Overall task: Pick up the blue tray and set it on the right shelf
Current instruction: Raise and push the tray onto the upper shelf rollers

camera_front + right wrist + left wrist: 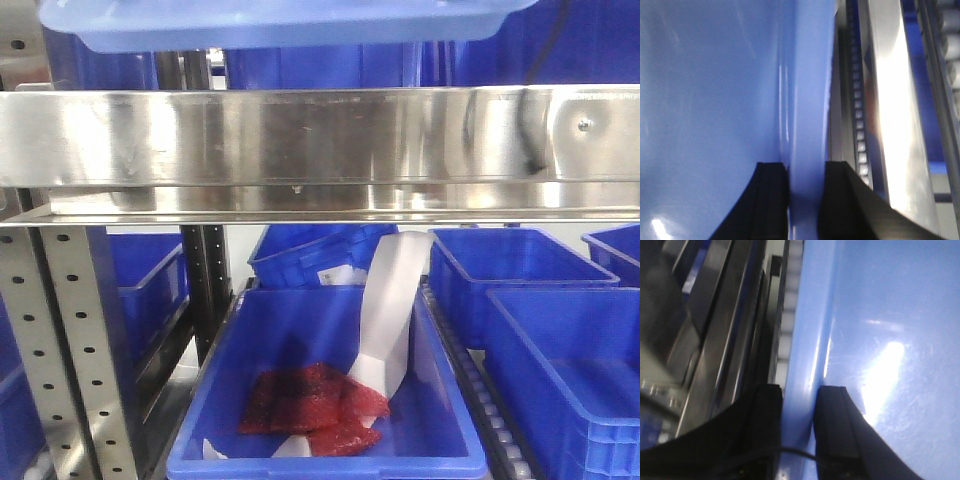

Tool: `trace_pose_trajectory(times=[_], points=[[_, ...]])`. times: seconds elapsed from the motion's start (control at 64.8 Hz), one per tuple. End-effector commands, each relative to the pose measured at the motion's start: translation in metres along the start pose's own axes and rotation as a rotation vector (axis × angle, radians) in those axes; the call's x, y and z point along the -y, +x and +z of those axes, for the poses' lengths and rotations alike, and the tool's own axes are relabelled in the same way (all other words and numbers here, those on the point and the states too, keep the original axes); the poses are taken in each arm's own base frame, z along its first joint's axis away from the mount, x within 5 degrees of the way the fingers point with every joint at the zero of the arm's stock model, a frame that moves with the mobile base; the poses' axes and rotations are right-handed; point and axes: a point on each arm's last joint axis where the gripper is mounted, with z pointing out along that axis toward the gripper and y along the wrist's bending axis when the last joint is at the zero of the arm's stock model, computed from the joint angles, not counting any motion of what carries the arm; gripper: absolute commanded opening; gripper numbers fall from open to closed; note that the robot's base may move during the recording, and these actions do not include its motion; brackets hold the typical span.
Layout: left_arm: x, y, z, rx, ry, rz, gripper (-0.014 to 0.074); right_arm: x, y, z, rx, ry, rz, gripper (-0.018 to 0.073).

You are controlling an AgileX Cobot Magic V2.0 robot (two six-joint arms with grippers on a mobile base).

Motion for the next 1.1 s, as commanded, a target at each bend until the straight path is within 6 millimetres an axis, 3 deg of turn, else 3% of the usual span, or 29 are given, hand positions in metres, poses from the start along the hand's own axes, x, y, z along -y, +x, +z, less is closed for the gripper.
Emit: trace_pose_trajectory(times=[0.0, 0.324, 0.679, 0.772, 0.942, 1.081], points=[[0.029, -0.027, -0.023, 0.220, 0.211, -0.070, 0.0074, -0.025, -0.017, -0.025, 0.166, -0.219, 0.047, 0.0167], [0.024, -0.017, 0.020, 0.168, 0.176, -0.072, 0.0074, -0.016, -0.022, 0.000, 0.155, -0.189, 0.068, 0.0167], [0.014, -0.016, 0.028, 0.138, 0.146, -0.096, 0.0084, -0.014, -0.017, 0.023, 0.090, -0.154, 0.066, 0.0178], [0.011, -0.017, 0.030, 0.138, 0.137, -0.096, 0.0150, -0.012, -0.019, 0.026, 0.099, -0.151, 0.071, 0.0260], [0.008, -0.017, 0.033, 0.134, 0.127, -0.097, 0.0351, -0.005, -0.020, 0.035, 0.090, -0.135, 0.082, 0.0466], [0.006, -0.017, 0.033, 0.142, 0.110, -0.070, 0.0417, 0.001, -0.021, 0.040, 0.076, -0.118, 0.092, 0.0509]])
